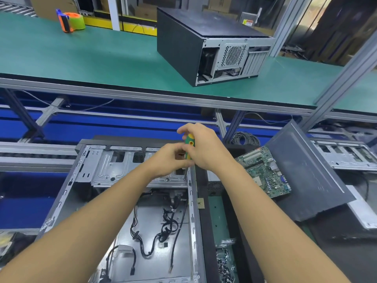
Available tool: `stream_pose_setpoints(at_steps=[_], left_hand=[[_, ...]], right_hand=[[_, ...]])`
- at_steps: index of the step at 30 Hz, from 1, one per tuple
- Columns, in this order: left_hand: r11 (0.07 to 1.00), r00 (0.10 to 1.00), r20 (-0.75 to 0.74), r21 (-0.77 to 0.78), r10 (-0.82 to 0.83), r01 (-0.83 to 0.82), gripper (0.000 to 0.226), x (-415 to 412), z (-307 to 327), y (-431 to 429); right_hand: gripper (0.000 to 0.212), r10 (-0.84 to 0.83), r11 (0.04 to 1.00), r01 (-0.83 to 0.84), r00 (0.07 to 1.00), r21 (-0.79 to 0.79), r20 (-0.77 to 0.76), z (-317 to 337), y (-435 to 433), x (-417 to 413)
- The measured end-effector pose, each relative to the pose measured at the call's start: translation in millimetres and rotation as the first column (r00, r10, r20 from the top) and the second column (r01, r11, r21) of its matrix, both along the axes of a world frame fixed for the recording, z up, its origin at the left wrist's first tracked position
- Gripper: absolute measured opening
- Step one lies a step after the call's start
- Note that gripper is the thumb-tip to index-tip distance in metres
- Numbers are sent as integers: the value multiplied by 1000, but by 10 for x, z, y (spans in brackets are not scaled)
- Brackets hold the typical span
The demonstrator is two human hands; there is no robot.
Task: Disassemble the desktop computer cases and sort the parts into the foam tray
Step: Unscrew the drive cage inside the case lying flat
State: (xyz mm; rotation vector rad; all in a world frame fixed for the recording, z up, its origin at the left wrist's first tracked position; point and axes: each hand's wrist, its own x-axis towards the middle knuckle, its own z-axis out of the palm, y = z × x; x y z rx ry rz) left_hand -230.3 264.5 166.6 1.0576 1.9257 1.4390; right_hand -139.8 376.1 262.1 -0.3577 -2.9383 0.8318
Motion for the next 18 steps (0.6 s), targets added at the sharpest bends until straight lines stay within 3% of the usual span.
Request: stream_pose_setpoints(at_steps=[5,7,9,11,14,18], left_hand=[[1000,1000,-6,-16,7,-7,36,-55,-8,-69],[997,997,-45,-32,70,-71,23,-43,-38,-33],[991,989,-63,-26,132,-134,36,-5,-63,10],[987,982,-106,-26,155,-158,42,17,-84,53],[996,985,-152,-38,78,-85,38,29,-26,64],[999,1000,0,28,-31,31,28,-23,-2,-36]], right_hand=[[42,101,985,-89,992,-146,73,6,18,25],[32,41,998,-37,997,-48,67,-29,12,10],[42,-79,991,76,997,107,19,-56,-1,-1],[42,-140,979,137,990,154,9,-71,-21,-12],[32,-124,987,123,992,104,1,-72,-37,-3],[53,-13,999,16,999,-41,51,1,13,7]])
